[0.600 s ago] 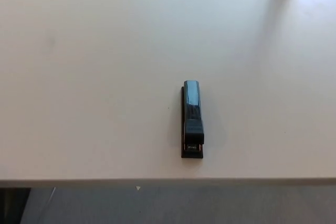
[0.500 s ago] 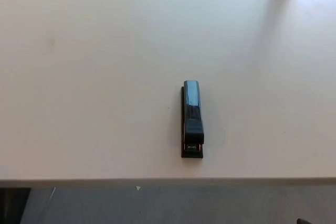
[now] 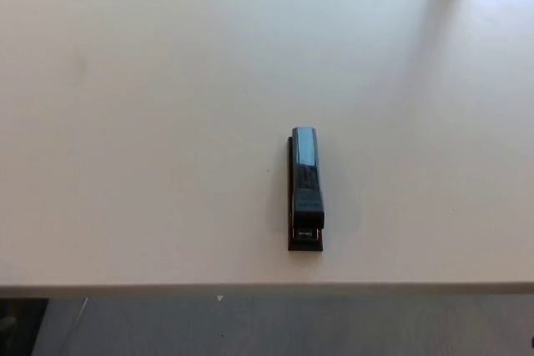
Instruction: The robot uses its right hand to press on the stapler that is in the middle of the desk
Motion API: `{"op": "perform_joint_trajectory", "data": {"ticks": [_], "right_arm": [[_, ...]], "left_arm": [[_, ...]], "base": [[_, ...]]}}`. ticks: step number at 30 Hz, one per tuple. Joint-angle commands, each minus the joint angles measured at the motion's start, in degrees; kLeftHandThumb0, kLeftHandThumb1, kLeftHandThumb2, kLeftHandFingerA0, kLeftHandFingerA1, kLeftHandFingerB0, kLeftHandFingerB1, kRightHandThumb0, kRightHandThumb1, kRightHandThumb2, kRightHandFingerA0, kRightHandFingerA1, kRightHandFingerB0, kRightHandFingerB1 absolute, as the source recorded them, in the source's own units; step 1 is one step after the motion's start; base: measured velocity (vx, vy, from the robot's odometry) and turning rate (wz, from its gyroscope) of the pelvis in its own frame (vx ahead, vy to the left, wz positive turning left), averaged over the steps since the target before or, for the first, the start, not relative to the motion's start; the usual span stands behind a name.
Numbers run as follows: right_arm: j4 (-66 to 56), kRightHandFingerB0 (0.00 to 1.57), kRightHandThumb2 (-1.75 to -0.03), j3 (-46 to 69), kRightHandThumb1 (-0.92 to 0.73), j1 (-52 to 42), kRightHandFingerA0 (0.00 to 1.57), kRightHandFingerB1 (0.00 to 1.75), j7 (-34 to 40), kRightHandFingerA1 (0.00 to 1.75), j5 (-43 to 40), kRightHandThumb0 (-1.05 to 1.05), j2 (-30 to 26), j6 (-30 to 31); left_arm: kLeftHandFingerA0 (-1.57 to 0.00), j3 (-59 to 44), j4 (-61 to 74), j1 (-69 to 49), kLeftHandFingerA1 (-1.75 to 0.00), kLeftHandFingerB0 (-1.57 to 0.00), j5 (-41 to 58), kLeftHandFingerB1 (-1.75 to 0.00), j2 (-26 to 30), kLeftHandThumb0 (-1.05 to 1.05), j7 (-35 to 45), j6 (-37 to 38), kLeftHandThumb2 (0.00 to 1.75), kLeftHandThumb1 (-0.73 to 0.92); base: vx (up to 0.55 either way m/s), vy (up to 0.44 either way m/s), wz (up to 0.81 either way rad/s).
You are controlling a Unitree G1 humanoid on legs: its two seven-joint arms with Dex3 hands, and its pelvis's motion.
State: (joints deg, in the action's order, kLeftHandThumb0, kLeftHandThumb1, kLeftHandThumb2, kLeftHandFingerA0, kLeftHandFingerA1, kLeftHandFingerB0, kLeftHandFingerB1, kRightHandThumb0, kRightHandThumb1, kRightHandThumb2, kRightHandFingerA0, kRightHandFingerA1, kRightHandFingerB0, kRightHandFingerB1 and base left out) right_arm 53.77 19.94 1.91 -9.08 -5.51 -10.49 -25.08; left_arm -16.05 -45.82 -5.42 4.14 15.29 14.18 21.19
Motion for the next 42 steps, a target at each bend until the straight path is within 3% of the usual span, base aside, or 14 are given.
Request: {"op": "perform_joint_trajectory", "data": {"ticks": [1, 3, 6, 7, 10, 11, 15, 16, 21, 23, 24, 38, 40, 42], "right_arm": [[3.6, 0.0, -0.67, 5.7, -0.92, 2.9, 0.2, 0.15, -3.0, 0.33, -7.9, -0.69, -2.9, 7.3], [5.1, 0.0, -0.68, 7.2, -0.92, 3.6, 0.19, 0.11, -3.8, 0.33, -8.4, -0.66, -4.0, 8.2], [7.0, 0.0, -0.69, 8.5, -0.92, 4.7, 0.18, 0.11, -3.0, 0.33, -8.5, -0.64, -5.5, 9.9], [7.5, 0.0, -0.69, 9.2, -0.92, 5.0, 0.18, 0.12, -2.6, 0.33, -8.9, -0.62, -6.1, 10.8], [10.1, 0.0, -0.72, 10.2, -0.92, 6.0, 0.19, 0.11, -0.5, 0.34, -9.0, -0.61, -7.7, 12.5], [12.9, 0.0, -0.77, 11.9, -0.92, 7.2, 0.21, 0.07, 1.8, 0.37, -10.0, -0.55, -10.0, 16.4], [16.8, 0.0, -0.76, 16.5, -0.92, 9.1, 0.22, 0.06, 3.4, 0.36, -13.6, -0.56, -12.7, 22.9], [17.8, 0.0, -1.03, 18.0, -0.8, 8.9, 0.19, 0.21, 4.9, 0.48, -14.4, -0.65, -13.3, 23.2], [20.5, 0.0, -0.69, 26.4, -0.92, 9.6, 0.18, 0.18, 9.4, 0.36, -19.7, -0.57, -14.9, 24.3], [20.6, 0.0, -0.99, 30.2, -0.73, 9.8, 0.14, 0.27, 13.3, 0.48, -22.0, -0.61, -15.4, 23.4], [20.7, 0.05, -0.72, 32.4, -0.92, 9.8, 0.15, 0.14, 14.7, 0.35, -23.3, -0.54, -16.1, 23.7], [7.6, 0.0, -1.04, 36.6, -0.82, 8.3, 0.23, 0.04, 28.1, 0.46, -18.2, -0.8, -21.9, 6.4], [3.4, 0.0, -0.67, 37.1, -0.92, 8.1, 0.29, 0.13, 28.5, 0.32, -17.7, -0.65, -21.6, 4.0], [-3.2, 0.0, -1.03, 37.6, -0.75, 8.4, 0.25, 0.18, 28.5, 0.48, -16.9, -0.67, -20.9, 0.9]], "left_arm": [[-0.12, -0.8, -1.4, 1.2, -0.45, -0.1, 1.9, -0.4, 1.1, -0.64, 1.7, 4.1, 0.72, 0.92], [-0.05, -0.9, -1.9, 1.4, -0.51, -0.04, 2.0, -0.47, 1.2, -0.72, 1.8, 4.6, 1.08, 0.67], [-0.12, -0.9, -2.5, 1.9, -0.45, -0.1, 2.0, -0.39, 1.5, -0.67, 1.8, 4.9, 0.7, 0.92], [-0.06, -1.1, -2.7, 2.2, -0.51, -0.03, 2.3, -0.47, 1.5, -0.74, 1.8, 4.8, 1.07, 0.67], [-0.12, -1.3, -3.6, 3.0, -0.45, -0.1, 2.6, -0.39, 1.6, -0.68, 2.1, 5.2, 0.69, 0.92], [-0.07, -1.7, -3.4, 3.2, -0.51, -0.03, 3.3, -0.48, 1.4, -0.7, 2.5, 4.5, 1.06, 0.65], [-0.06, -1.3, -3.6, 3.5, -0.51, -0.04, 2.6, -0.47, 1.7, -0.78, 2.0, 5.3, 1.06, 0.67], [-0.03, -1.3, -3.8, 3.6, -0.5, -0.05, 2.7, -0.47, 1.6, -0.73, 2.2, 5.4, 1.09, 0.67], [-0.06, -1.0, -4.1, 4.2, -0.51, -0.05, 1.9, -0.49, 1.9, -0.72, 1.3, 5.3, 1.07, 0.66], [-0.12, -0.7, -4.4, 4.2, -0.44, -0.11, 1.4, -0.39, 2.1, -0.69, 0.9, 5.4, 0.68, 0.92], [-0.06, -0.7, -4.3, 4.3, -0.51, -0.04, 1.6, -0.48, 2.0, -0.72, 1.0, 5.2, 1.09, 0.67], [-0.06, -0.7, -5.3, 5.5, -0.51, -0.04, 1.9, -0.48, 2.8, -0.74, 2.4, 5.4, 1.08, 0.67], [-0.03, -0.7, -5.4, 5.6, -0.5, -0.05, 2.1, -0.46, 2.9, -0.76, 2.8, 5.3, 1.08, 0.68], [-0.07, -0.6, -5.2, 5.6, -0.51, -0.04, 1.9, -0.47, 2.9, -0.78, 2.4, 4.9, 1.06, 0.67]], "base": [[0.0, 0.0, 0.0], [0.0, 0.0, 0.0], [0.0, 0.0, 0.0], [0.0, 0.0, 0.0], [0.0, 0.0, 0.0], [0.0, 0.0, 0.0], [0.0, 0.0, 0.0], [0.0, 0.0, 0.0], [0.0, 0.0, 0.0], [0.0, 0.0, 0.0], [0.0, 0.0, 0.0], [0.0, 0.0, 0.0], [0.0, 0.0, 0.0], [0.0, 0.0, 0.0]]}}
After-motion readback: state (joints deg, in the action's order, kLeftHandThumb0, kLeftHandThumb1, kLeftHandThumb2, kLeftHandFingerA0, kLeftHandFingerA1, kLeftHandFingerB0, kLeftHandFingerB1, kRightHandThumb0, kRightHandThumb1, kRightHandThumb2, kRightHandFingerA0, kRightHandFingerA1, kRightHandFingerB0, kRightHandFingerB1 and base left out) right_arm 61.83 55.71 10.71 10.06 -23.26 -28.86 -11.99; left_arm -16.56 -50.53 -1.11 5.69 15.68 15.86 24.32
